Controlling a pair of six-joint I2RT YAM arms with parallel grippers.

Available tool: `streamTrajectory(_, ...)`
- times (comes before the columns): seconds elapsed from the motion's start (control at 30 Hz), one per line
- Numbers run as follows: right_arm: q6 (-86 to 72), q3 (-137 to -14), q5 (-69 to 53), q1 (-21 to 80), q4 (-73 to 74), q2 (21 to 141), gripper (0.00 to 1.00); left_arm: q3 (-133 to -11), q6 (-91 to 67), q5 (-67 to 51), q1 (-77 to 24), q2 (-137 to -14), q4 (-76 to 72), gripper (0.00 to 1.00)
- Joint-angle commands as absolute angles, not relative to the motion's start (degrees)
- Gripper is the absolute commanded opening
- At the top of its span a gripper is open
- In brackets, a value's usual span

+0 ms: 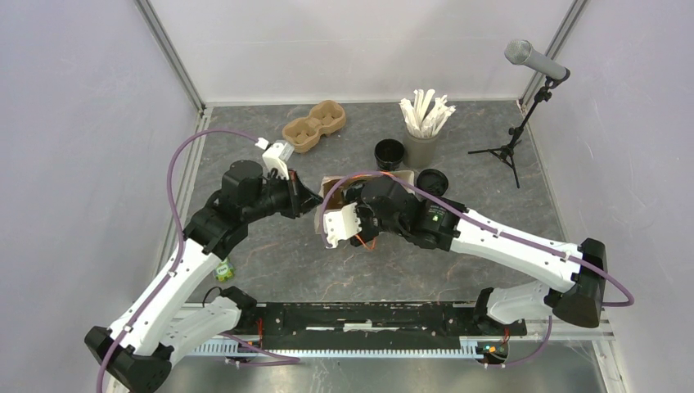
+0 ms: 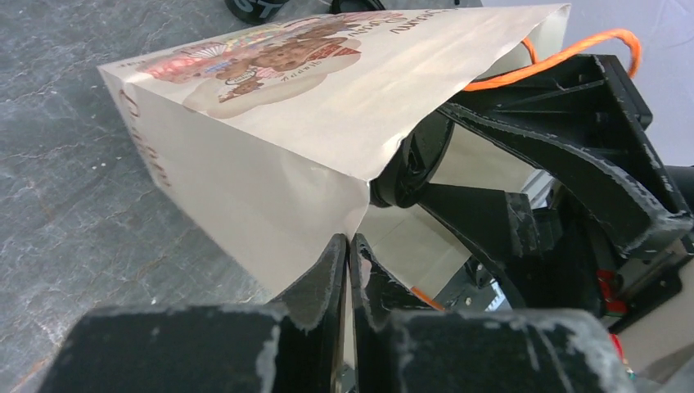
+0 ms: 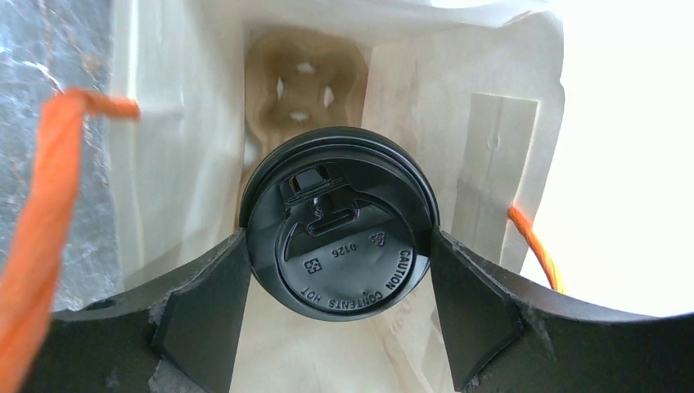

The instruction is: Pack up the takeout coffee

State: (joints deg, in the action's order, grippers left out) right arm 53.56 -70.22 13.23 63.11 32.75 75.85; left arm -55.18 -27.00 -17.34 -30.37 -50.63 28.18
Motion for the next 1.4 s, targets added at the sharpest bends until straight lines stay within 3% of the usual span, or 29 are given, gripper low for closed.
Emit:
streamTrajectory(0.0,51.02,-69.94,6.25,63.37,30.47,75.08,0.61,-55.14,-27.18,-16.25,-30.51,-48.43,28.82,0.15)
streamTrajectory(0.07,50.35,-69.17,5.31,63.58,30.09,74.89,0.60,-55.38,-26.89,-16.08,-30.50,-48.00,30.84,0.20)
streamTrajectory(0.2,49.75,-66.63,5.18,64.48,28.19,74.46,0.60,-55.29,-26.81,-18.14,-30.50,-47.00,35.47,0.44)
streamTrajectory(0.27,49.30,-65.56,5.41,65.05,26.88,74.46,0.60,-55.26,-27.38,-19.02,-30.55,-46.54,38.15,0.50)
streamTrajectory(0.73,48.60,-61.05,8.36,66.45,20.62,73.51,0.60,-51.19,-29.88,-20.30,-30.52,-48.16,40.26,0.55)
streamTrajectory(0.83,48.52,-61.44,8.07,66.18,21.45,73.68,0.60,-51.44,-29.70,-20.11,-30.50,-48.64,40.23,0.50)
streamTrajectory(1.2,55.18,-53.86,6.67,61.88,20.95,66.87,0.62,-53.65,-26.56,-21.73,-30.51,-49.76,39.82,0.04)
streamTrajectory(1.37,58.42,-56.07,7.28,61.80,22.99,69.55,0.63,-55.43,-26.10,-22.53,-30.51,-50.87,39.14,0.02)
